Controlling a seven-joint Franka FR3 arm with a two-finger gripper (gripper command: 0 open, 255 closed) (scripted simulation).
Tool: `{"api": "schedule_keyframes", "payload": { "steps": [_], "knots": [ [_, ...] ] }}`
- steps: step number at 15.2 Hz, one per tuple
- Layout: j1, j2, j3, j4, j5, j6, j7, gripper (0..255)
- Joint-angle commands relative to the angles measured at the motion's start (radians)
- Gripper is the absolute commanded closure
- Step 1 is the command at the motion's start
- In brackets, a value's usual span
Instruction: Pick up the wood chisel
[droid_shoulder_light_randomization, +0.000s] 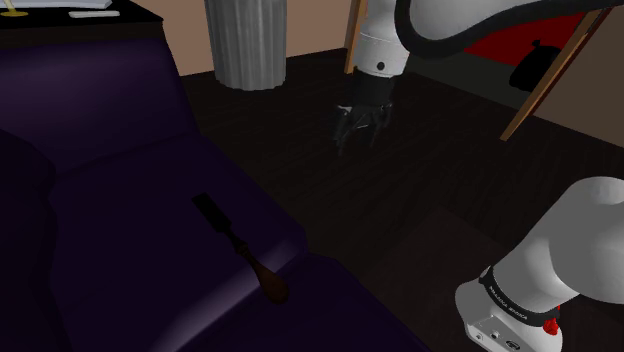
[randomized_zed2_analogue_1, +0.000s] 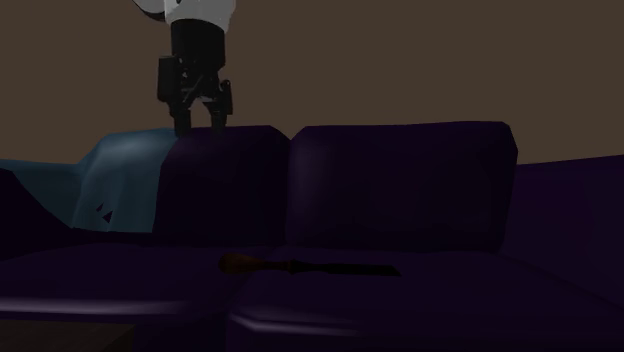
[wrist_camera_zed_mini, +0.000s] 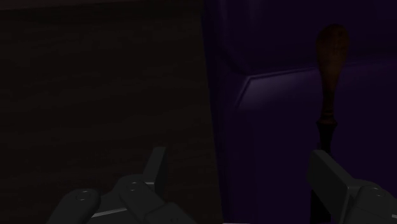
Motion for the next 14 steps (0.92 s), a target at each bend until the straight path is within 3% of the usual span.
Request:
{"api": "schedule_keyframes", "payload": {
  "steps": [1, 7, 14],
  "knots": [
    [0.007, 0.06, 0.033, 0.006, -0.002, 0.06, 0.03, 0],
    [0.019, 0.27, 0.118, 0.075, -0.057, 0.209, 0.131, 0],
    [0.053, 0.544, 0.173, 0.213, -0.206, 0.332, 0.288, 0]
  ]
}}
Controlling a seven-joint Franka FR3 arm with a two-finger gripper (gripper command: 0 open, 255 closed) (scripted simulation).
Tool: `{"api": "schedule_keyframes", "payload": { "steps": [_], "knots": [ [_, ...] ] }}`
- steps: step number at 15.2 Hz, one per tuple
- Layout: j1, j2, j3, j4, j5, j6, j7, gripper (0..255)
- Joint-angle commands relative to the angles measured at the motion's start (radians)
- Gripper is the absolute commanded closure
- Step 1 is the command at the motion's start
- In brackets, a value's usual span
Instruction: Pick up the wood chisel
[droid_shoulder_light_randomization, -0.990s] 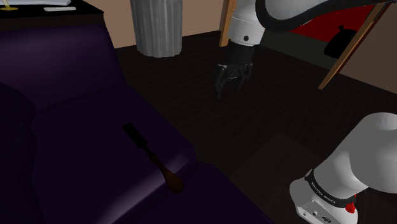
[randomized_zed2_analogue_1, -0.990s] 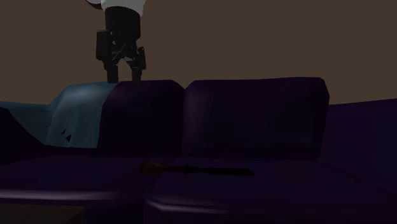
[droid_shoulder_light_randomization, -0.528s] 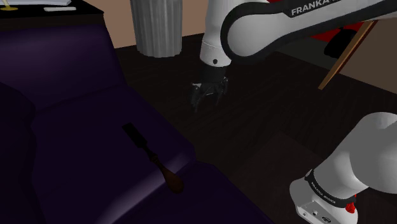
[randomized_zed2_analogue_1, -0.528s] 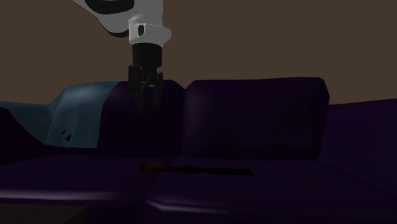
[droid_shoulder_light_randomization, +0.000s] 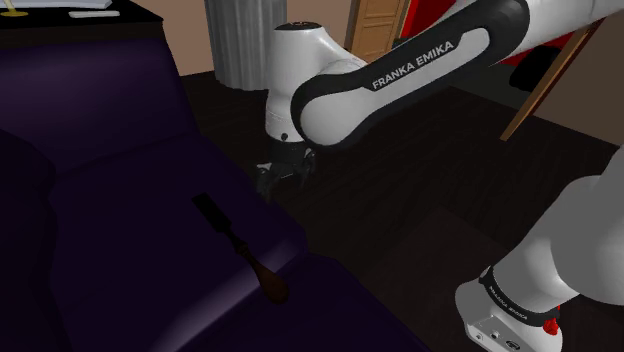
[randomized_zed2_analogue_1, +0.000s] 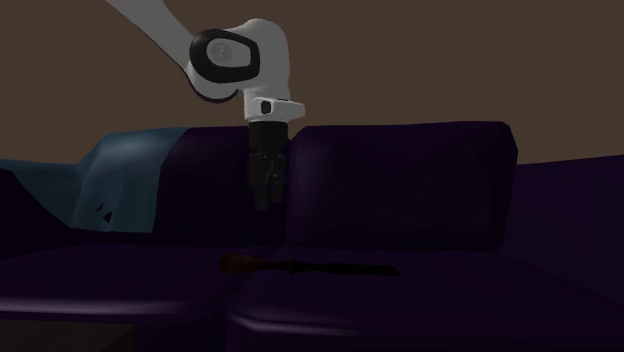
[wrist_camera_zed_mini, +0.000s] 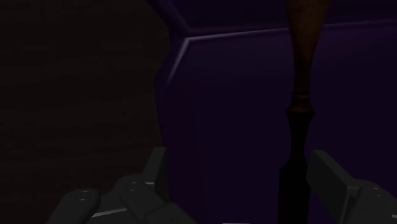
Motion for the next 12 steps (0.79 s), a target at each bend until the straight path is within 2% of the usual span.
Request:
{"api": "schedule_keyframes", "payload": {
  "steps": [1, 7, 12],
  "knots": [
    [0.016, 0.079, 0.005, 0.049, -0.051, 0.025, 0.046, 0],
    [0.102, 0.319, -0.02, 0.229, -0.195, 0.061, 0.17, 0],
    [0.19, 0.516, -0.06, 0.419, -0.277, 0.056, 0.235, 0]
  ]
}}
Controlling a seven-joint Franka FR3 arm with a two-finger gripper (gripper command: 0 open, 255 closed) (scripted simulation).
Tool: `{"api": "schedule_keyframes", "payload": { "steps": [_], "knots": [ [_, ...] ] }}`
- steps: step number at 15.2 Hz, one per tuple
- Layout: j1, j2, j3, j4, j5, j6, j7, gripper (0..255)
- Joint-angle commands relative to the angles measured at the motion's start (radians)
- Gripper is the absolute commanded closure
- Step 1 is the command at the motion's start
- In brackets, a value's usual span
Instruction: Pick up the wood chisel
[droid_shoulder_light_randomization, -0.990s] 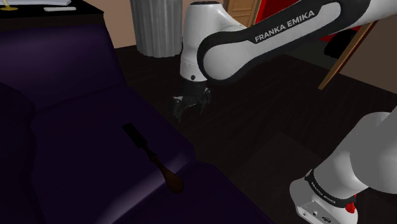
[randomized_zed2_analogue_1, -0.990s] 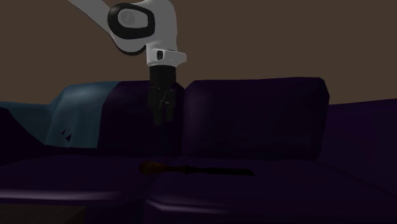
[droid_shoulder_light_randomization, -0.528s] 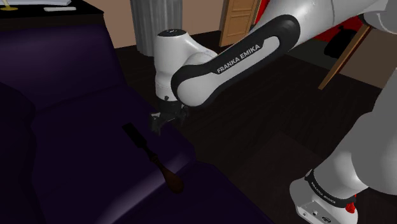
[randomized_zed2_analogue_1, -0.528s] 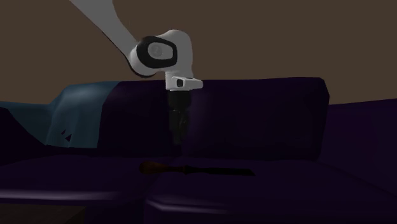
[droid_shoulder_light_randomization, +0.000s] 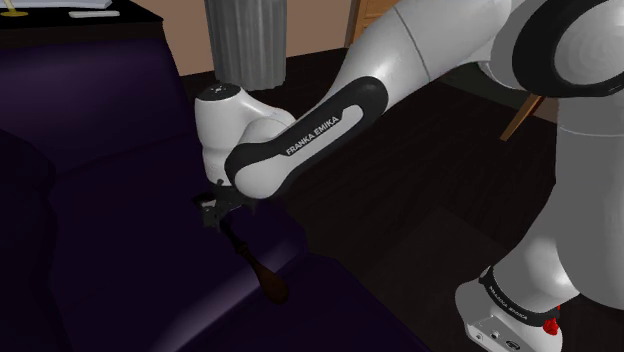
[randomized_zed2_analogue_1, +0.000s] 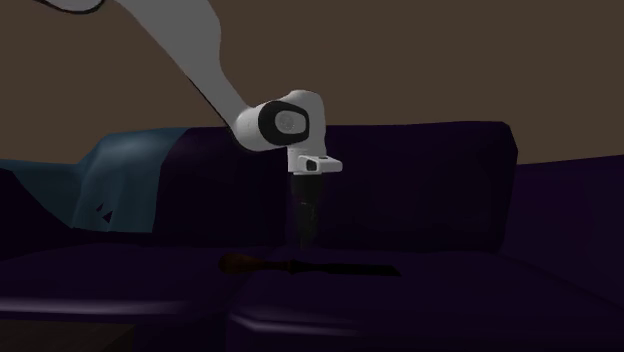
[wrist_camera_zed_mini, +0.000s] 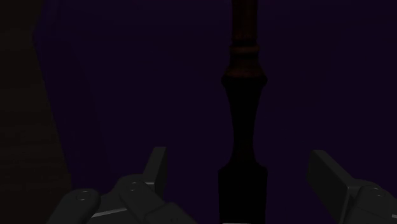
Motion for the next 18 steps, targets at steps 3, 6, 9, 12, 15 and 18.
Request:
{"api": "schedule_keyframes", "payload": {
  "steps": [3, 6, 9, 12, 15, 18],
  "knots": [
    [0.034, 0.078, -0.019, 0.054, -0.031, 0.021, 0.026, 0],
    [0.041, 0.106, -0.028, 0.055, -0.042, 0.048, 0.033, 0],
    [0.046, 0.13, -0.036, 0.057, -0.051, 0.069, 0.039, 0],
    [0.047, 0.132, -0.036, 0.058, -0.051, 0.069, 0.039, 255],
    [0.047, 0.132, -0.036, 0.058, -0.051, 0.069, 0.039, 255],
    [0.047, 0.132, -0.036, 0.059, -0.051, 0.069, 0.039, 255]
  ]
}}
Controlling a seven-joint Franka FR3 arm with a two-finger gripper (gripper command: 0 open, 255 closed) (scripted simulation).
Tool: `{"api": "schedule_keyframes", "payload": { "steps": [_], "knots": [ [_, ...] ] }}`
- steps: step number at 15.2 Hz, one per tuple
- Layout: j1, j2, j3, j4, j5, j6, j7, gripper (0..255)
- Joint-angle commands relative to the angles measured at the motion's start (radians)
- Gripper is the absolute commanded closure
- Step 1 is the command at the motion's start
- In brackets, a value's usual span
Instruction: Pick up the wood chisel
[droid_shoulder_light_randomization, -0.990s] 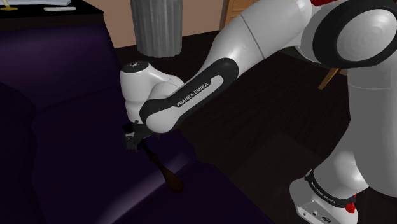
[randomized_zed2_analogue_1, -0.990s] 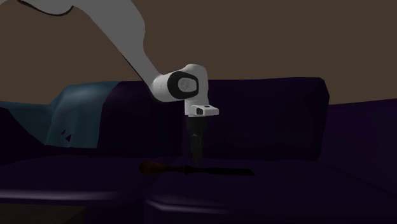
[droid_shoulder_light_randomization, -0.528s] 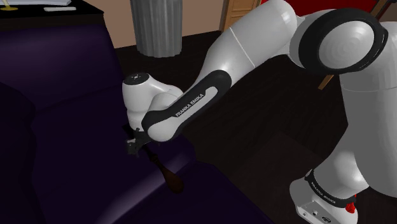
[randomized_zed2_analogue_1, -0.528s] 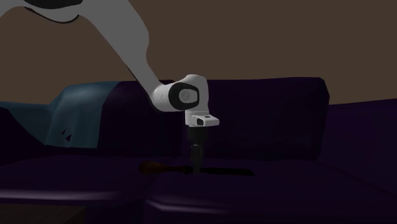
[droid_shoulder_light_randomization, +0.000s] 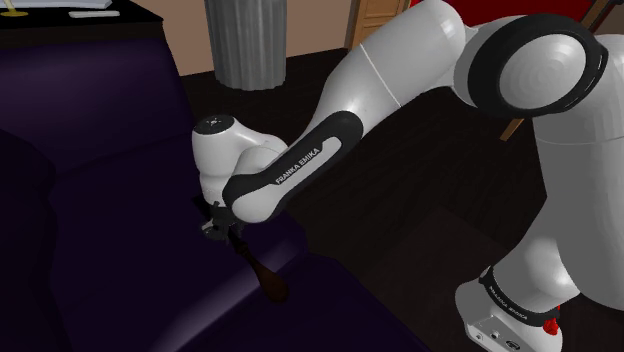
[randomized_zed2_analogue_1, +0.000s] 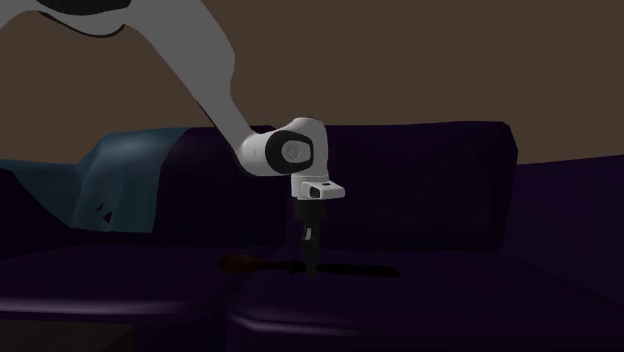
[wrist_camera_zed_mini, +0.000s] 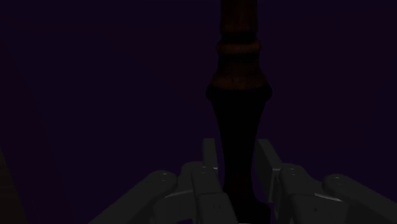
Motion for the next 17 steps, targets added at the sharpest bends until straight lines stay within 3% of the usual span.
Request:
{"api": "schedule_keyframes", "payload": {
  "steps": [1, 17],
  "knots": [
    [0.0, 0.0, 0.0, 0.0, 0.0, 0.0, 0.0, 255],
    [-0.03, -0.134, 0.043, 0.005, 0.055, -0.135, -0.034, 255]
  ]
}}
